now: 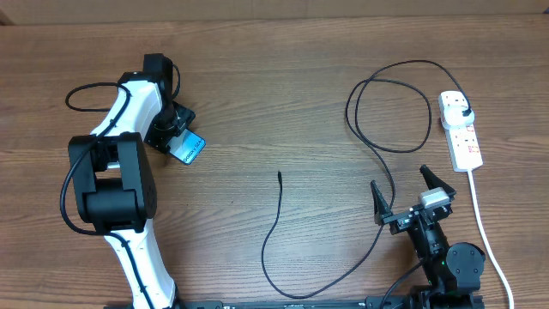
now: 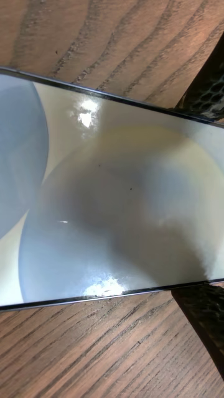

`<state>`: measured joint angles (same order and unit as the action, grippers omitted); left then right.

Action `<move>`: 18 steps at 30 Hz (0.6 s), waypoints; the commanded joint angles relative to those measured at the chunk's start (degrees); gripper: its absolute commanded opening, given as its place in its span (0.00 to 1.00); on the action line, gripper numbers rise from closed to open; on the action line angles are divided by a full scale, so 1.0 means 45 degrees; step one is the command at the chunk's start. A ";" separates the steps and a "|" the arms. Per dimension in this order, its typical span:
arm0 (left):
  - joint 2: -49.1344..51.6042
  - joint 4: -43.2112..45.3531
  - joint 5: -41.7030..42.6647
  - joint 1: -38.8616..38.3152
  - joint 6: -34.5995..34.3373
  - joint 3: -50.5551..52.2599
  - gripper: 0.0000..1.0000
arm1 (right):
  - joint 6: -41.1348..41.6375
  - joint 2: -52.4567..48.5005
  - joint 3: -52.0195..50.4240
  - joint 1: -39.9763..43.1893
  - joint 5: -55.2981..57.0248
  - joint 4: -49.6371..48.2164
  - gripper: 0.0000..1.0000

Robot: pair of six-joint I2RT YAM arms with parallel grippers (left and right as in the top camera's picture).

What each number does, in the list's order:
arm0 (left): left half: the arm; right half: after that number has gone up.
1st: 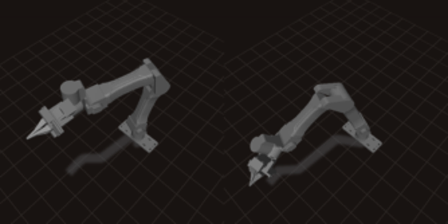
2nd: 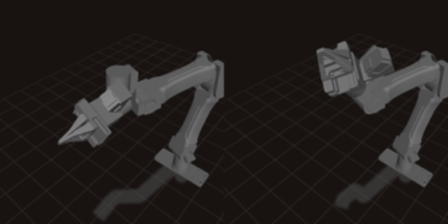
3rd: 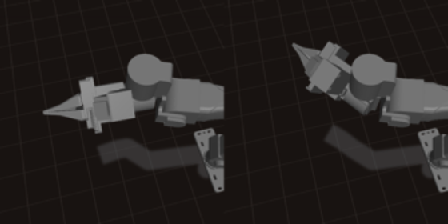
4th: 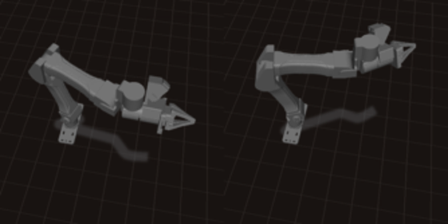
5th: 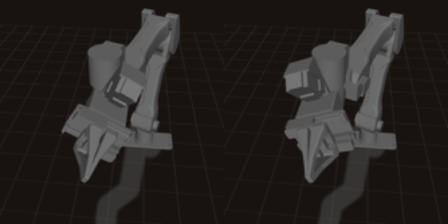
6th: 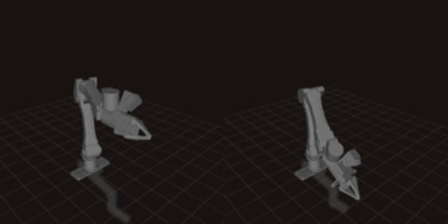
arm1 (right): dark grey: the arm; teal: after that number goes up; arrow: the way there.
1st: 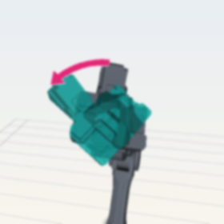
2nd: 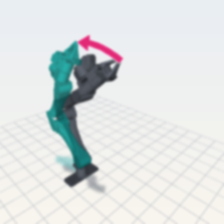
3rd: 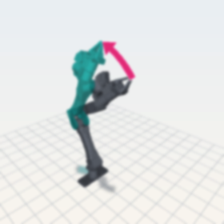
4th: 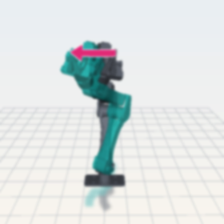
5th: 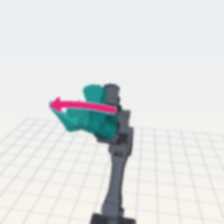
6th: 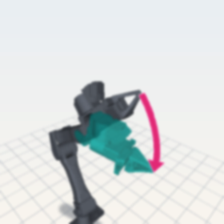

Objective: Plug charger to phone and switch on socket
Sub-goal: 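Close the left gripper on the phone's long edges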

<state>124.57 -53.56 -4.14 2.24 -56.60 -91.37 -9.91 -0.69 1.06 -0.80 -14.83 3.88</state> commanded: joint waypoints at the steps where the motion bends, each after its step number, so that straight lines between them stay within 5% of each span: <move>1: 0.0345 0.0005 -0.0078 -0.0170 0.0151 0.0131 0.04 | -0.0049 0.0068 -0.0136 -0.0058 -0.0053 -0.0083 1.00; 18: 0.0287 -0.0515 0.0000 -0.0170 0.0301 -0.0767 0.04 | -0.0049 0.0068 -0.0136 -0.0058 -0.0053 -0.0083 1.00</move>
<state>124.68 -55.29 -4.51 1.87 -56.60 -92.01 -9.91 -0.69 1.06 -0.80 -14.83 3.86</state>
